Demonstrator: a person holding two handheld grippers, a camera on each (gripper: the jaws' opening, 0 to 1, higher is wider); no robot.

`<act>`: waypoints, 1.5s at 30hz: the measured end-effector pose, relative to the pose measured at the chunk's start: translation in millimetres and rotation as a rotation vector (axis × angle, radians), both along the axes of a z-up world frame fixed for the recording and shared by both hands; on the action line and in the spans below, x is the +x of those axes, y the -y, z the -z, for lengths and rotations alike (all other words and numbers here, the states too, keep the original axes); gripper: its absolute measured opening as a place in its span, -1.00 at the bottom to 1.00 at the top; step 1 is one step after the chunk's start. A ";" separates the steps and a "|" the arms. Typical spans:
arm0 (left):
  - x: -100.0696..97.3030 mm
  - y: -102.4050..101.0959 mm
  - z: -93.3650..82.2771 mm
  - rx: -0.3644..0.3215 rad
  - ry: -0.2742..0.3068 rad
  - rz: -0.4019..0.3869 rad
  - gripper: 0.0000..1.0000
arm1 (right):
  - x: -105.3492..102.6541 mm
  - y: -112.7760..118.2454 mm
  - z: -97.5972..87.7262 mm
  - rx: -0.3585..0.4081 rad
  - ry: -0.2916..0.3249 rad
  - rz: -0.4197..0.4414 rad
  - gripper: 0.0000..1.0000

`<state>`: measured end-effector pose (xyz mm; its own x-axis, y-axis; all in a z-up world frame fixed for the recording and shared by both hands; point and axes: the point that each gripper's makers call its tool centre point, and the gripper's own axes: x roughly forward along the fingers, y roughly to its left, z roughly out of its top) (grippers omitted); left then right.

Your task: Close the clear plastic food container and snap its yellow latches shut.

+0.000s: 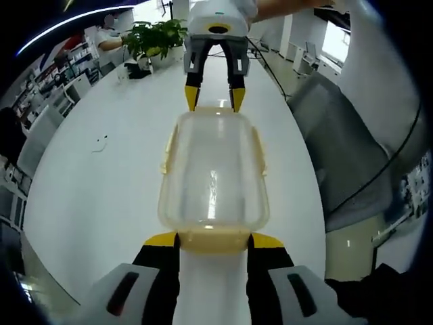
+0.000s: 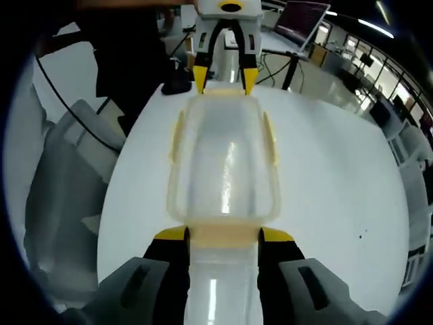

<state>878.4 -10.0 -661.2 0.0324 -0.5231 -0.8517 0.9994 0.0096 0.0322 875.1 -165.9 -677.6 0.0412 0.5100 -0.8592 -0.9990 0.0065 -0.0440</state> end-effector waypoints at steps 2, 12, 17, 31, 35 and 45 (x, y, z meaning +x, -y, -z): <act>-0.3 12.5 -3.8 -0.008 0.005 0.001 -0.36 | -1.2 12.4 -5.8 -0.001 0.002 0.002 -0.30; -6.4 79.3 -1.2 -0.029 0.014 0.012 -0.36 | -11.5 83.9 -9.3 -0.025 -0.009 0.005 -0.30; -7.5 112.9 4.2 -0.044 0.019 0.022 -0.36 | -16.0 114.1 -5.6 -0.036 -0.012 0.023 -0.30; -8.0 175.0 25.3 -0.049 0.041 0.043 -0.36 | -21.5 174.8 13.6 -0.055 -0.019 0.060 -0.30; -8.4 185.3 34.2 -0.046 0.035 0.044 -0.36 | -21.9 185.1 20.2 -0.066 -0.026 0.059 -0.30; -4.3 198.5 50.3 -0.034 0.024 0.062 -0.35 | -19.9 198.1 37.8 -0.078 -0.051 0.073 -0.30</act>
<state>874.1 -208.5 -711.4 0.0195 -0.5535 -0.8326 0.9971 -0.0510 0.0573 855.2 -364.0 -715.4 0.0305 0.4391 -0.8979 -0.9970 0.0775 0.0040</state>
